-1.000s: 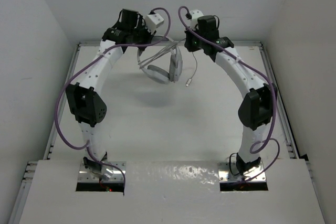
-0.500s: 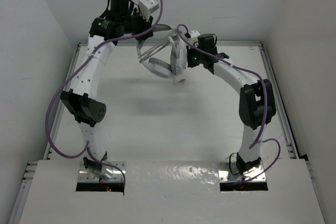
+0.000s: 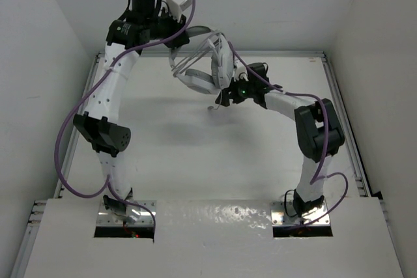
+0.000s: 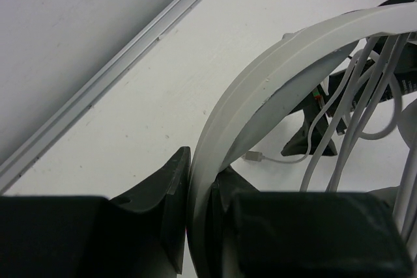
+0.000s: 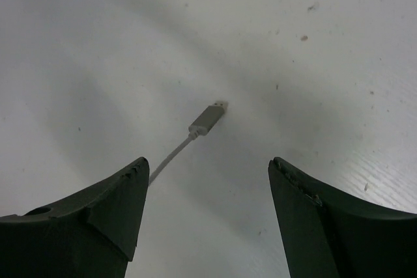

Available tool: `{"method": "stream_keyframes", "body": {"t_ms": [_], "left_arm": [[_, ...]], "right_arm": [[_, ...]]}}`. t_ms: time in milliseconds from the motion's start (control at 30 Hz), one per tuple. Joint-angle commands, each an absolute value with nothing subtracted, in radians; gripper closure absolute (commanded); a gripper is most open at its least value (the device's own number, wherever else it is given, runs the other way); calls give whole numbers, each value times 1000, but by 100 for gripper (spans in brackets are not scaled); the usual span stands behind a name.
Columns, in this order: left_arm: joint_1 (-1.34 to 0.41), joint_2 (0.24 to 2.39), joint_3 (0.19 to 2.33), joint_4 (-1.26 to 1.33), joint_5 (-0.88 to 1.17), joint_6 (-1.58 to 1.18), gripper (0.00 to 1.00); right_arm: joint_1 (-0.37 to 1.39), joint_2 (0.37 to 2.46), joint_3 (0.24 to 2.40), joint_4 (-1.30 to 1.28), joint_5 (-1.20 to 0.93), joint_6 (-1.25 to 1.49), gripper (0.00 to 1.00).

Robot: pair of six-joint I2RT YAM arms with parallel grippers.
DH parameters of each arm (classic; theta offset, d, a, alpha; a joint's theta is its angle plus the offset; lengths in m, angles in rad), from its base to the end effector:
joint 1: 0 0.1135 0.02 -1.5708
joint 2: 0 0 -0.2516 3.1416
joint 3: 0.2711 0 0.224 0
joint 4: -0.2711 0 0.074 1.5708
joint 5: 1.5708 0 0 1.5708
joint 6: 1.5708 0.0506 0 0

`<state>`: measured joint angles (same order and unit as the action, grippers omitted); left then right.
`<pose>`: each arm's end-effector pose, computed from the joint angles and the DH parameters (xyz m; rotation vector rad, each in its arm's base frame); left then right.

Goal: Wrap the headphones

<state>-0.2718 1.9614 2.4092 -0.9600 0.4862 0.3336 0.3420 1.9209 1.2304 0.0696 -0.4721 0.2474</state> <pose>0.3673 -0.1269 0.4355 0.8860 1.8494 -0.4664 0.3764 0.1584 0.1894 -0.3798 2.2082 0.8439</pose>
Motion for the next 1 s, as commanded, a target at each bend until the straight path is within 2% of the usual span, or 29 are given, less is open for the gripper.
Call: {"method": "stream_keyframes", "body": {"t_ms": [0, 200, 333, 500, 600, 733, 833, 900, 967], "left_arm": [[-259, 1904, 2470, -884, 528, 258, 100], [-258, 1901, 2479, -853, 519, 223, 100], [-256, 1905, 2482, -841, 518, 209, 100], [-255, 1908, 2487, -834, 512, 207, 100], [-253, 1913, 2490, -836, 511, 199, 100], [-252, 1913, 2494, -830, 512, 192, 100], [-252, 1905, 2490, -831, 508, 190, 100], [-252, 1902, 2488, -831, 508, 187, 100], [-252, 1899, 2493, -827, 508, 166, 100]], "right_arm": [[315, 1839, 1226, 106, -419, 252, 28], [134, 1780, 1056, 307, -606, 396, 24], [118, 1704, 938, 382, -578, 312, 22], [127, 1631, 780, 710, -649, 327, 22], [175, 1652, 794, 824, -630, 399, 23], [254, 1761, 902, 833, -609, 411, 24], [288, 1842, 960, 938, -591, 497, 25], [301, 1874, 976, 985, -542, 544, 30], [307, 1916, 997, 985, -447, 583, 42]]}}
